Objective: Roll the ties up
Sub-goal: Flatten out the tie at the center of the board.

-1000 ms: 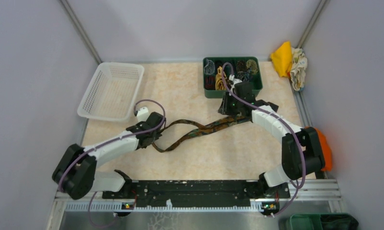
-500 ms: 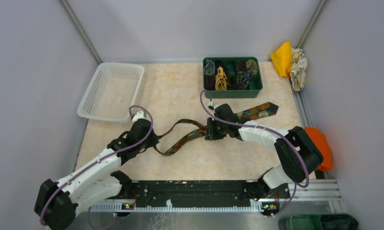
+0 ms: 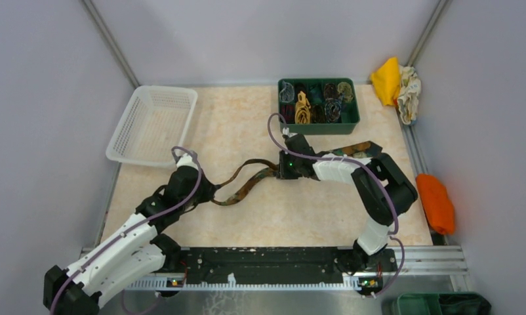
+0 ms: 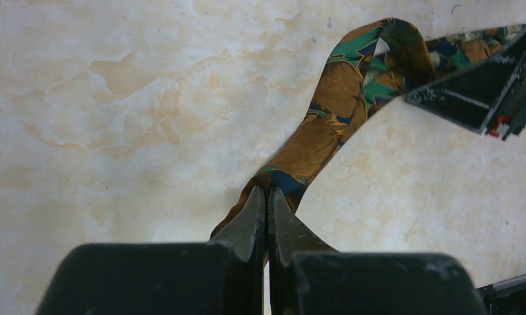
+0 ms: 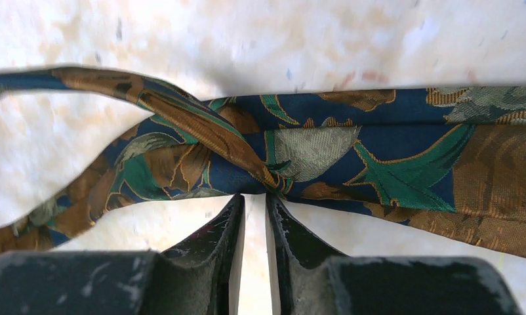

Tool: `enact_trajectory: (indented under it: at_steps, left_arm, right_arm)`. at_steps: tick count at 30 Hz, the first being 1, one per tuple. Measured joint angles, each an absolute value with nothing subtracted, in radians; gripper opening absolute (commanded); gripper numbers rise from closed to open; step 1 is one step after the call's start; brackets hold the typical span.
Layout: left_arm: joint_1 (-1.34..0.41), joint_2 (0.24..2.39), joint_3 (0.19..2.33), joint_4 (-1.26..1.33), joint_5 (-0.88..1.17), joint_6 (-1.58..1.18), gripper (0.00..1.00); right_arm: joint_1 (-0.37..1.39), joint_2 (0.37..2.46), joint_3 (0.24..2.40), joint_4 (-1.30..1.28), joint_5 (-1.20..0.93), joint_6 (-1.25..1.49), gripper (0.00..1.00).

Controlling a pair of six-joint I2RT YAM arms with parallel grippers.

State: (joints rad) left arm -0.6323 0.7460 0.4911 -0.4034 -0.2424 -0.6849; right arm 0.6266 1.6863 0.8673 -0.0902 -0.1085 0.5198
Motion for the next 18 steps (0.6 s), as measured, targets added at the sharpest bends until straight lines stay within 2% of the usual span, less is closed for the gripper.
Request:
enact_trajectory:
  at_steps: [10, 18]
  left_arm:
    - [-0.632, 0.693, 0.474, -0.422, -0.244, -0.682, 0.00]
    - [-0.632, 0.681, 0.451, -0.461, -0.363, -0.730, 0.00]
  right_arm:
    - [0.597, 1.764, 0.950, -0.051, -0.065, 0.534, 0.14]
    - [0.672, 1.589, 0.977, -0.221, -0.031, 0.513, 0.07]
